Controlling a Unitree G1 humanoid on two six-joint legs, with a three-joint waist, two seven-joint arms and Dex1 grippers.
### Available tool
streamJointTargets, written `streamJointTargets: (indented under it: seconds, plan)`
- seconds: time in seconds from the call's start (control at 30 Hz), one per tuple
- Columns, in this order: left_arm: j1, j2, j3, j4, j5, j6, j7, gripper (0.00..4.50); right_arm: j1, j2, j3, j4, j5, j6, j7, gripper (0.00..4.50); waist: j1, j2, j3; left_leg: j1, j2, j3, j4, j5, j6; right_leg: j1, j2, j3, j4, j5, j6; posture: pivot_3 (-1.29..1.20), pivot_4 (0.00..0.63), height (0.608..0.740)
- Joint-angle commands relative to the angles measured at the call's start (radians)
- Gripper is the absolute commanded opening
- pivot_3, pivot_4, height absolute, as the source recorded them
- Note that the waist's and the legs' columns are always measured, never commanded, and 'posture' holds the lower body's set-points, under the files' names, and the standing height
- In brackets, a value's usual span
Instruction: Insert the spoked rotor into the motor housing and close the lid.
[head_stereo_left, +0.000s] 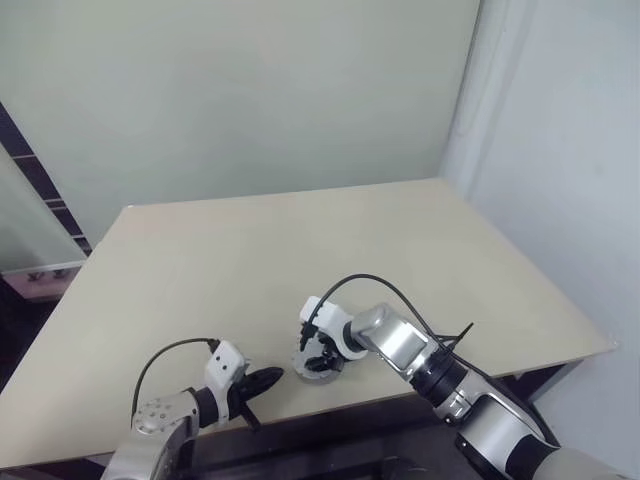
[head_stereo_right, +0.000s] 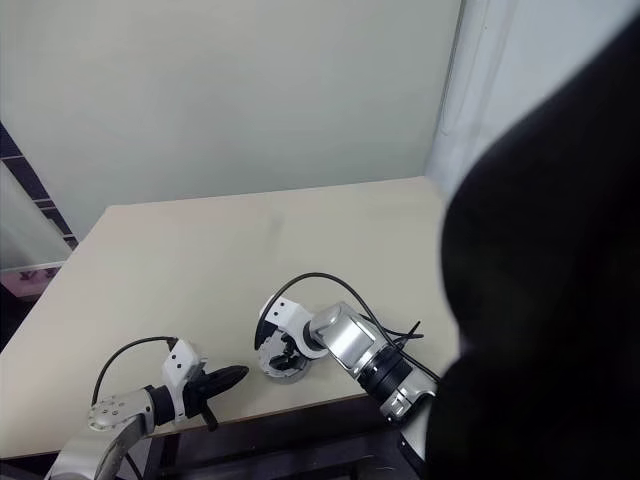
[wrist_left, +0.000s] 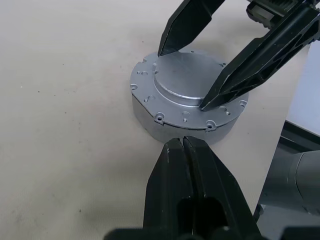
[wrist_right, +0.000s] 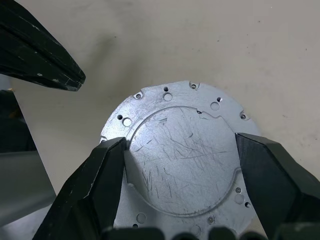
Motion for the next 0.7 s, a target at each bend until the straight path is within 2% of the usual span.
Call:
streamJointTargets:
  seconds: [0.03,0.4,0.57,0.7]
  plan:
    - [-0.022,0.009,0.001,-0.008,0.002,-0.015,-0.004,0.00,0.013,-0.033,0.041,0.062,-0.045,0.014,-0.015,3.26,0.000,0.000,0.000,0.000,0.000,0.000,0.000,0.000,0.000,0.000,0.000,0.000,0.000,0.000,0.000,0.00,0.000,0.740]
    - [-0.058,-0.002,-0.042,0.037,0.057,-0.069,0.003,0.00,0.028,-0.045,0.069,0.057,-0.055,-0.004,-0.016,3.26,0.000,0.001,0.000,0.000,0.000,0.000,-0.001,0.000,0.000,0.000,0.000,0.000,0.000,0.000,0.000,0.00,0.000,0.740]
    - [-0.138,-0.040,-0.099,0.137,0.118,-0.119,0.023,0.00,0.027,-0.047,0.073,0.055,-0.053,-0.003,-0.011,3.26,0.001,0.001,0.000,0.000,0.000,0.000,-0.001,0.000,0.000,0.000,0.000,0.000,-0.001,0.000,0.000,0.00,0.000,0.740]
    - [-0.198,-0.080,-0.138,0.219,0.157,-0.137,0.036,0.00,0.029,-0.050,0.074,0.054,-0.053,-0.002,-0.009,3.26,0.008,0.008,-0.001,0.000,-0.002,-0.001,0.000,0.000,0.000,0.003,-0.001,-0.001,-0.003,0.000,0.000,0.00,0.000,0.740]
